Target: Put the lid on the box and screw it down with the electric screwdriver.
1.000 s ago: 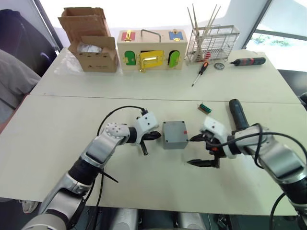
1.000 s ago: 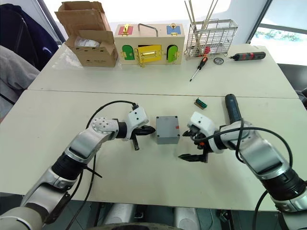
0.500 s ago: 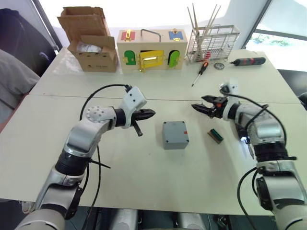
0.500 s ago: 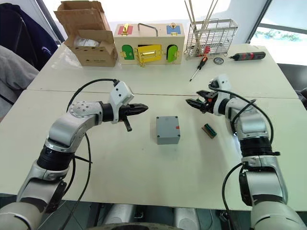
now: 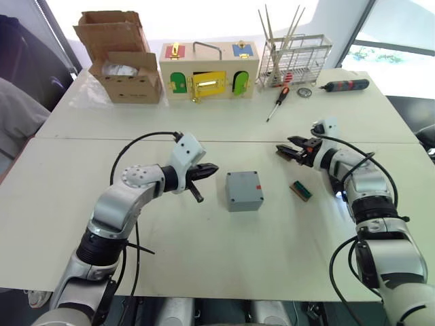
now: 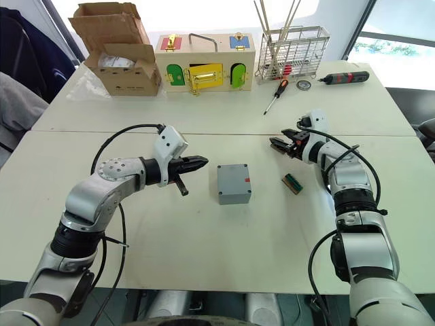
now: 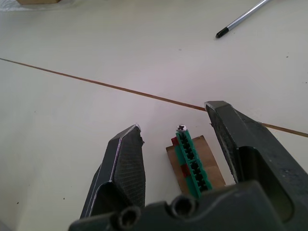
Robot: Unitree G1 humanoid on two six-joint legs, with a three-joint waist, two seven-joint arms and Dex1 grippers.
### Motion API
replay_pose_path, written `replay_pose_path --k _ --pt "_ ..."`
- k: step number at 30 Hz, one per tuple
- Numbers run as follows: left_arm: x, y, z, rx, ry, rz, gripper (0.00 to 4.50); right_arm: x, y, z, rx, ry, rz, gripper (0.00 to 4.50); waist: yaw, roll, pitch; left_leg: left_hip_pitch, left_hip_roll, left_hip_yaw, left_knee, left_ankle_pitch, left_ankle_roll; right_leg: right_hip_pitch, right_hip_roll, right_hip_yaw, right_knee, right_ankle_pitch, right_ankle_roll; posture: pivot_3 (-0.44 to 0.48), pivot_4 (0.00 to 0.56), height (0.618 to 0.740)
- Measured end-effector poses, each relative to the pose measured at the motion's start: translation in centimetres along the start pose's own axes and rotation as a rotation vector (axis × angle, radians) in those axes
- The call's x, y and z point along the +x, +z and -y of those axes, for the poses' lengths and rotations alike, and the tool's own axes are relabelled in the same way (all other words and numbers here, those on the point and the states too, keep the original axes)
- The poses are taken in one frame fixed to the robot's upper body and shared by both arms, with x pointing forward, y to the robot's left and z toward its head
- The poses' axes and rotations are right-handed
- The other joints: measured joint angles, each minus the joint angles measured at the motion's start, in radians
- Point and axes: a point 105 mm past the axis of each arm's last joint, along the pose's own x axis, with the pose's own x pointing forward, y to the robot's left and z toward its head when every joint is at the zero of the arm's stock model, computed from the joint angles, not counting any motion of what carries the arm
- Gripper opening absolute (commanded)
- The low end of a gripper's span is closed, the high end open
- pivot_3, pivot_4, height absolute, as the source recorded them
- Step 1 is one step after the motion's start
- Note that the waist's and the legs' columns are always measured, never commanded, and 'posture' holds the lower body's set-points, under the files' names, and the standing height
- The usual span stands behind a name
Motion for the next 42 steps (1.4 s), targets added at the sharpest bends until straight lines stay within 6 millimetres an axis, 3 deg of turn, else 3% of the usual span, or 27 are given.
replay_pose_path --k 8,11,14,15,35,42 --pt "-0.1 -0.1 -0.1 0.007 0.004 -0.009 0.00 0.3 -0.8 -0.2 0.024 -0.005 -0.010 2.40 -0.001 0.000 0.000 0.000 0.000 0.000 0.000 0.000 0.000 0.000 0.000 0.000 0.000 0.000 0.000 0.000 0.150 0.740" --pt "-0.1 -0.2 -0.2 0.005 0.005 -0.012 0.00 0.6 -0.9 -0.3 0.031 -0.009 -0.009 1.55 -0.001 0.000 0.000 0.000 0.000 0.000 0.000 0.000 0.000 0.000 0.000 0.000 0.000 0.000 0.000 0.000 0.150 0.740" --pt "-0.2 -0.4 -0.3 0.009 0.005 -0.022 0.00 0.7 -0.8 0.0 0.025 -0.028 -0.005 0.12 -0.002 0.000 0.000 0.000 0.000 0.000 0.000 0.000 0.000 0.000 0.000 0.000 0.000 0.000 0.000 0.000 0.150 0.740" --pt "-0.3 -0.4 -0.4 0.011 0.006 -0.026 0.00 0.8 -0.6 0.0 0.025 -0.032 0.002 0.05 -0.002 0.000 0.000 0.000 0.000 0.000 0.000 0.000 0.000 0.000 0.000 0.000 0.000 0.000 0.000 0.000 0.150 0.740" --pt "-0.1 -0.6 -0.5 0.017 0.007 -0.025 0.00 0.4 -0.1 0.8 0.095 -0.072 0.049 0.05 -0.002 0.000 0.000 0.000 0.000 0.000 0.000 0.000 0.000 0.000 0.000 0.000 0.000 0.000 0.000 0.000 0.150 0.740" --pt "-0.2 -0.6 -0.5 0.010 0.001 -0.025 0.00 -0.4 3.5 1.2 0.087 -0.077 0.165 0.05 -0.001 0.000 0.000 0.000 0.000 0.000 -0.001 0.000 0.000 0.000 0.000 0.000 0.000 0.000 0.000 0.000 0.150 0.740"
